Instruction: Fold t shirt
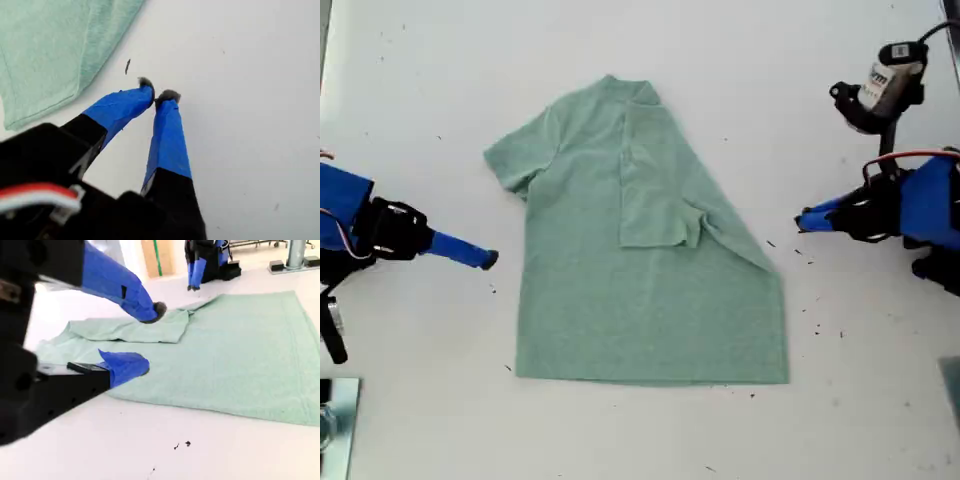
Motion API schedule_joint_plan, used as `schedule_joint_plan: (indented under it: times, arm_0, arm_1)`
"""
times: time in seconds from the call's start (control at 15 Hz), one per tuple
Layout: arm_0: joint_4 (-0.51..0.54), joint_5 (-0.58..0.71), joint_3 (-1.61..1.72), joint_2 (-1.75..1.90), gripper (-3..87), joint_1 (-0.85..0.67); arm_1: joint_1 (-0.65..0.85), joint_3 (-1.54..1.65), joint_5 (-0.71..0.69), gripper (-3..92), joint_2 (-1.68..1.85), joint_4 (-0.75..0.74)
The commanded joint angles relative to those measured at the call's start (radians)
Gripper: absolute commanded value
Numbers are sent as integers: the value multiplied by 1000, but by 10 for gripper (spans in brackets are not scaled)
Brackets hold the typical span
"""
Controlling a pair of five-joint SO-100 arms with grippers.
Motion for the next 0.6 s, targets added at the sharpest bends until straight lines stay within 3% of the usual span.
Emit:
schedule_joint_plan:
  times: [0.0,0.53]
  arm_0:
    - [5,-206,3,3,-1,-71]
    - [20,-173,-153,-9,-3,-83]
  arm_1:
    - [-63,67,709,25,17,-6]
    - [-57,69,713,25,17,-6]
